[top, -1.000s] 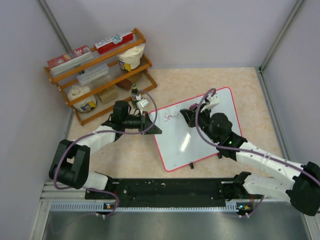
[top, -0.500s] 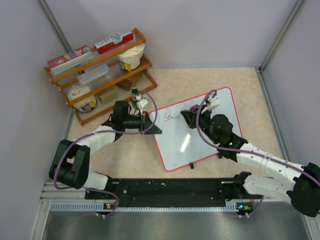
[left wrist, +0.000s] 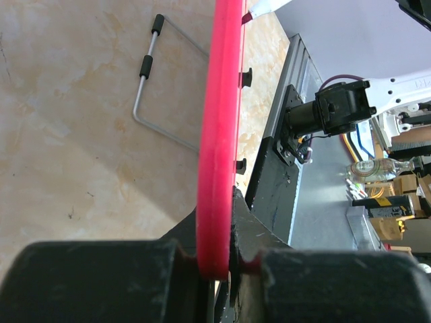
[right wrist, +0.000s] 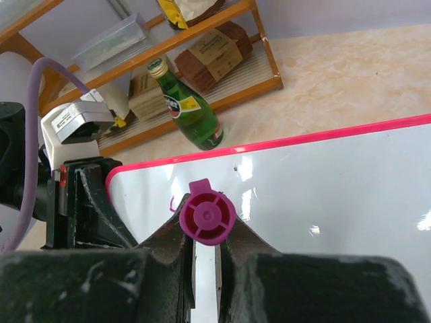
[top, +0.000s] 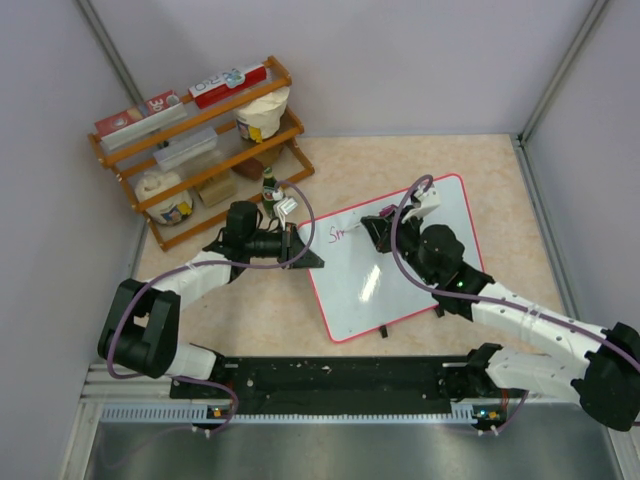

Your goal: Write a sentence on the whiteboard

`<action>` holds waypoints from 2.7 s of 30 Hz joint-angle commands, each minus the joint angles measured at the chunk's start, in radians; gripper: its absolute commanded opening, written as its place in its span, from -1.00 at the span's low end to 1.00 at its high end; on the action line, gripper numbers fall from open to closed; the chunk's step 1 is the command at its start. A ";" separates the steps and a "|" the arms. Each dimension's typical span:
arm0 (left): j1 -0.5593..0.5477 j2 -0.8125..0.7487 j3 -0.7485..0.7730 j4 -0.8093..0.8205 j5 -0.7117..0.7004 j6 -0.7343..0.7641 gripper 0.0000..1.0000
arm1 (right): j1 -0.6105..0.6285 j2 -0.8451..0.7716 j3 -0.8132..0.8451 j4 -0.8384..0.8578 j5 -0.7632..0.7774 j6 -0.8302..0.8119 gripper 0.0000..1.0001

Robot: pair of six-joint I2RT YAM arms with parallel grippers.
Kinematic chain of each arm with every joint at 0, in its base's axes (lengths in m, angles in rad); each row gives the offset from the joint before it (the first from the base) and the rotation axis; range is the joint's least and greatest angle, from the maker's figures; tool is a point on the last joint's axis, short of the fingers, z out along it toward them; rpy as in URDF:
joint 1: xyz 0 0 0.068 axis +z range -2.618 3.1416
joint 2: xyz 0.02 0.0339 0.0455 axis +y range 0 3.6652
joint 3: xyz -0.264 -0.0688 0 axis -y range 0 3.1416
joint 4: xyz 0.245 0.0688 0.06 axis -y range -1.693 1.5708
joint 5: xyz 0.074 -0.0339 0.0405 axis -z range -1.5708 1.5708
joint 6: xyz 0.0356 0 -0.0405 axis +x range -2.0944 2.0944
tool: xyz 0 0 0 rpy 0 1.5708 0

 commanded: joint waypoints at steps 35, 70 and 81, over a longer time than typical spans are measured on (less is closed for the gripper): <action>-0.058 0.033 -0.044 -0.126 -0.144 0.224 -1.00 | -0.044 -0.026 -0.082 -0.062 -0.012 0.018 -1.00; -0.063 0.028 -0.049 -0.121 -0.147 0.224 -1.00 | -0.092 -0.045 0.090 -0.071 -0.090 0.026 -1.00; -0.064 0.026 -0.053 -0.118 -0.145 0.221 -1.00 | -0.093 -0.023 0.056 -0.072 -0.067 0.023 -1.00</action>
